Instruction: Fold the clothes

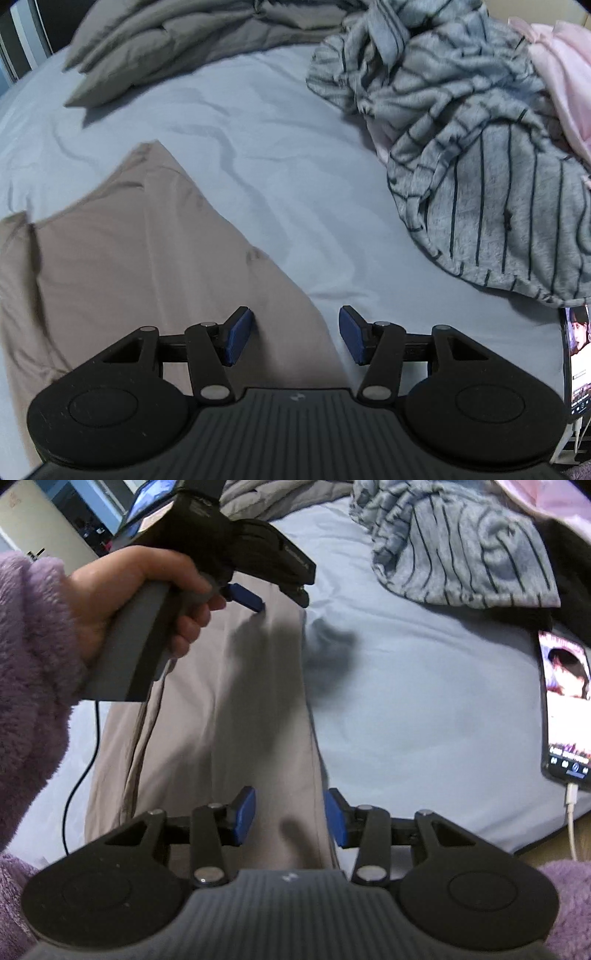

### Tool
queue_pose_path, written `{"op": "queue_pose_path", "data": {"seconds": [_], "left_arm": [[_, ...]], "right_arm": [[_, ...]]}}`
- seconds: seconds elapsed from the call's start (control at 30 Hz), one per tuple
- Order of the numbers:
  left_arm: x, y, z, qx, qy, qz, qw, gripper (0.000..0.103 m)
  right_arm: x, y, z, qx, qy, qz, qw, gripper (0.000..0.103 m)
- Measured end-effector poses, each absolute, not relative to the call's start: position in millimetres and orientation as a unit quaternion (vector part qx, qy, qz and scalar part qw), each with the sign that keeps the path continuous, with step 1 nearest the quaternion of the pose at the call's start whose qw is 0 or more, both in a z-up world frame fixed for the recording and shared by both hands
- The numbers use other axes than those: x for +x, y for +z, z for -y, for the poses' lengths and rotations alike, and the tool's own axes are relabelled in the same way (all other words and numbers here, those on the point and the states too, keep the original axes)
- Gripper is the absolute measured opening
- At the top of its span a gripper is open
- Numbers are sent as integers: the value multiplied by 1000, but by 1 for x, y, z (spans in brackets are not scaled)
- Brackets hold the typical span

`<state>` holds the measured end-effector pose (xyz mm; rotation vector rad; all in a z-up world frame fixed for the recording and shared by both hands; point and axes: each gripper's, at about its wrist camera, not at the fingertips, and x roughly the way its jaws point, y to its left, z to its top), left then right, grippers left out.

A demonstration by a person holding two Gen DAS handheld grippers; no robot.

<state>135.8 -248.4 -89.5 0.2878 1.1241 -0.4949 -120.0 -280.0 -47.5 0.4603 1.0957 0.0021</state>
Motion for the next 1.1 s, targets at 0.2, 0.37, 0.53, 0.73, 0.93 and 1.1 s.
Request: {"op": "queue_pose_path", "data": {"seconds": [0.2,0.37,0.53,0.73,0.93,1.1], "left_arm": [[144,-104,242,142,-221,-528,807,30],[156,-99,217,89,-231,-540,804,7],[166,-94,188,10,-250,-551,796,6],[167,-79,170,-56,-275,-544,791,5],[173,-65,147,-85,-280,-539,790,5],[174,-66,134,-89,-276,-537,792,5]], "right_arm": [[-121,-54,286,220,-11,-522,824,46],[-128,-64,292,220,-26,-530,818,45],[-137,-83,292,248,-12,-554,794,45],[-140,-87,284,235,7,-557,797,39],[-143,-93,281,242,21,-559,793,26],[-147,-82,270,228,36,-549,803,7]]}}
